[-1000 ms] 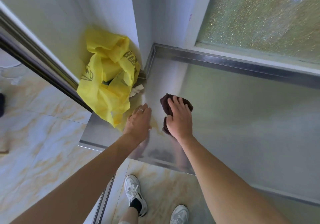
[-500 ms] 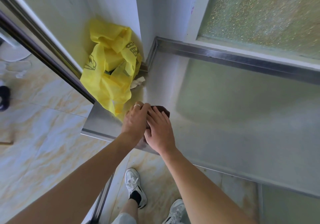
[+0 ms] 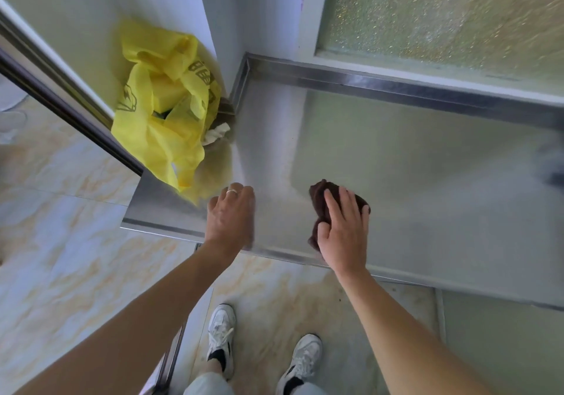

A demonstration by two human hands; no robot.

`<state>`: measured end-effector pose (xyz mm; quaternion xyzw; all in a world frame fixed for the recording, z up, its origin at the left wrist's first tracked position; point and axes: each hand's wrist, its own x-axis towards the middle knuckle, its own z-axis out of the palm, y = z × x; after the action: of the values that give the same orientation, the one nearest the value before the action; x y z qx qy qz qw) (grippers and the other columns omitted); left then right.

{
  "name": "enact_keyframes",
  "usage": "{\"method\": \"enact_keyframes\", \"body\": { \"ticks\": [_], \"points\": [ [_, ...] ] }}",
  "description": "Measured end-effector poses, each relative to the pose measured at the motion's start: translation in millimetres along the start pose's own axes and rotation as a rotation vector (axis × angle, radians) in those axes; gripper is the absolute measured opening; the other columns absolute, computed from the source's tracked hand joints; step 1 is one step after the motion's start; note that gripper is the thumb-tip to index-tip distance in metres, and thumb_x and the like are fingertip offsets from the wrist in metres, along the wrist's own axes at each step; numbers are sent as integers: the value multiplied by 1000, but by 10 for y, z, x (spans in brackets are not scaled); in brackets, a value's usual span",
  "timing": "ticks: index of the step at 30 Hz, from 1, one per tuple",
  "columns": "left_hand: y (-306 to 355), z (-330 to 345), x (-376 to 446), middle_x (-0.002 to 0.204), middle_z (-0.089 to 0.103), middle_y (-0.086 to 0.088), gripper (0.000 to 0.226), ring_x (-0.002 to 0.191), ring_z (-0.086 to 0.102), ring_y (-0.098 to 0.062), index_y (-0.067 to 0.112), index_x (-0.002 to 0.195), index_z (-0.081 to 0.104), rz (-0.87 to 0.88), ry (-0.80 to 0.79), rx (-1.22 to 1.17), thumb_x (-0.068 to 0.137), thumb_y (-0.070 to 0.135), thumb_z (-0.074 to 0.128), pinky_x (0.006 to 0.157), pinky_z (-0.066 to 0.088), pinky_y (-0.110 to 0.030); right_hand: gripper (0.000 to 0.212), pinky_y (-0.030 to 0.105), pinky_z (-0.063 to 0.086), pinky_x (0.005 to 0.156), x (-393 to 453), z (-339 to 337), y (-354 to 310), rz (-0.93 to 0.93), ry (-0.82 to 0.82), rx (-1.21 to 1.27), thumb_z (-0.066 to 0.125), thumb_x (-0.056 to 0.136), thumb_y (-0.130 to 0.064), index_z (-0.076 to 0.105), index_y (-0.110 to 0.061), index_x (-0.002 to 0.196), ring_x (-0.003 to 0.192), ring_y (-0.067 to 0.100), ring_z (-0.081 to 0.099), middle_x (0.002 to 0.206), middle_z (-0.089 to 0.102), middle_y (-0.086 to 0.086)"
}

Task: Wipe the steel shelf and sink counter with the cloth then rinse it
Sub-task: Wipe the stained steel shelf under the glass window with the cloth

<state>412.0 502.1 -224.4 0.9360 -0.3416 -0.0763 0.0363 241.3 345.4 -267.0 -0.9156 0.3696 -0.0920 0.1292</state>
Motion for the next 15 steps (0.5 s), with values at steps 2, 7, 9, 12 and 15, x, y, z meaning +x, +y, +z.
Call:
{"method": "enact_keyframes", "body": {
  "ticks": [2, 7, 9, 12, 15],
  "points": [
    [-134, -29, 23, 119, 55, -4, 47, 114, 55, -25, 18, 119, 55, -27, 31, -34, 76, -3, 58, 93, 45, -39, 64, 56, 21, 120, 15, 4, 46, 120, 35, -38, 42, 84, -15, 48, -19, 148, 150, 30, 29, 159, 38, 12],
    [-493, -101, 59, 121, 54, -5, 37, 115, 54, -25, 16, 120, 53, -51, 45, -38, 89, -3, 49, 93, 48, -40, 65, 53, 26, 118, 91, 86, -316, 197, 60, -64, 37, 81, -16, 50, -11, 145, 146, 36, 34, 154, 45, 14],
    [-571, -118, 50, 120, 53, -6, 39, 114, 54, -27, 14, 116, 54, -50, 41, -64, 84, -8, 49, 93, 49, -44, 65, 53, 27, 117, 138, 133, -528, 147, 37, -57, 38, 82, -15, 50, -11, 145, 146, 36, 34, 155, 44, 13],
    [-667, -98, 49, 121, 52, -8, 41, 112, 53, -29, 13, 113, 54, -61, 33, -99, 81, -12, 50, 91, 49, -45, 65, 53, 25, 119, 201, 240, -912, 94, -2, -26, 45, 83, -13, 48, -12, 148, 148, 35, 31, 158, 41, 12],
    [-765, -88, 61, 118, 53, -7, 47, 104, 56, -30, 13, 110, 55, -63, 23, -167, 72, -13, 62, 84, 51, -45, 67, 51, 22, 122, 264, 377, -1327, 25, -39, 13, 47, 83, -14, 47, -16, 150, 151, 31, 30, 160, 40, 9]
  ]
}}
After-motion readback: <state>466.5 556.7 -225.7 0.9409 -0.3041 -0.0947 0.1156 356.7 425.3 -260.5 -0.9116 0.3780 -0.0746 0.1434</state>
